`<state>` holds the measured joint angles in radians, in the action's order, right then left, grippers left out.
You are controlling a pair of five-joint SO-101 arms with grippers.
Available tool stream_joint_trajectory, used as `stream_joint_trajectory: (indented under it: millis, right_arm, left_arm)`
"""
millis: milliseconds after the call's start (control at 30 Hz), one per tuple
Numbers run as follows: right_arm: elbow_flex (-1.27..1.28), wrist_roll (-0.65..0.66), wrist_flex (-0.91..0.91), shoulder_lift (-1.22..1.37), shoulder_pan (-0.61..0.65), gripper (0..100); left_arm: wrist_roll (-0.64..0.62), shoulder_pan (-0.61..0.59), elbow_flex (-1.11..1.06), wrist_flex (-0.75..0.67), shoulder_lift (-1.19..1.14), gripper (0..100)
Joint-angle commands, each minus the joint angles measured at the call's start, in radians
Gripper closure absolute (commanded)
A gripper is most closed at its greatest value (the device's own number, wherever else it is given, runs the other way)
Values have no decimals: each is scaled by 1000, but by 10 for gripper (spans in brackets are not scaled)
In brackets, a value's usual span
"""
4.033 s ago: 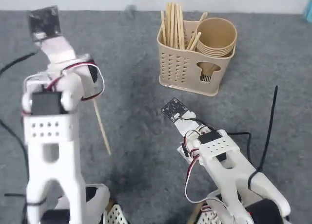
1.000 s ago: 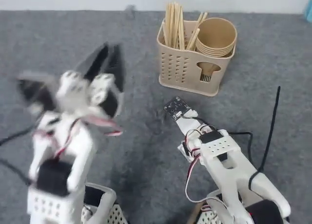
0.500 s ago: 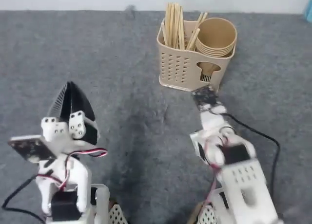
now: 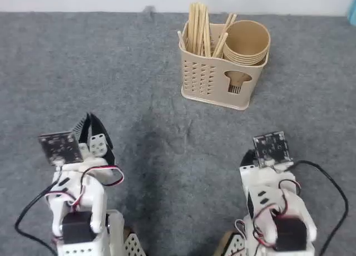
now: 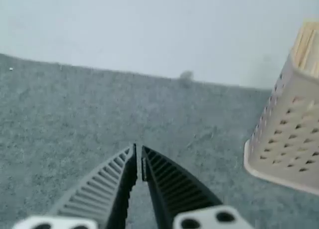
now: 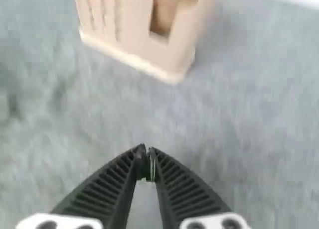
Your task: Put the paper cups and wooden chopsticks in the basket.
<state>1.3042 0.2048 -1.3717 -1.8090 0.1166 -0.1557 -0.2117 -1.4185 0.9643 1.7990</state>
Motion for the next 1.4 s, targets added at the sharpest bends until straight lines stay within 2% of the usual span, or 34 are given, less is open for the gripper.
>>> stream_joint_trajectory:
  millis: [0,167,400,567,800,967,1367]
  right_arm:
    - [58,21,30,-1,-30,991]
    - [173,29,36,-1,-35,991]
    - [203,26,28,10,-71,990]
    - [301,21,36,-1,-130,990]
    - [377,20,64,-2,-139,991]
    - [379,23,64,-2,-148,991]
    - [379,25,64,-2,-143,991]
  left_arm:
    - [14,-3,-68,2,6,988]
    - [63,-8,-177,2,6,988]
    - [146,-9,-269,17,5,988]
    - [152,-5,-268,147,6,988]
    - [147,-46,-268,169,0,988]
    - [147,-29,-268,293,5,988]
    - [149,-25,-268,288,5,988]
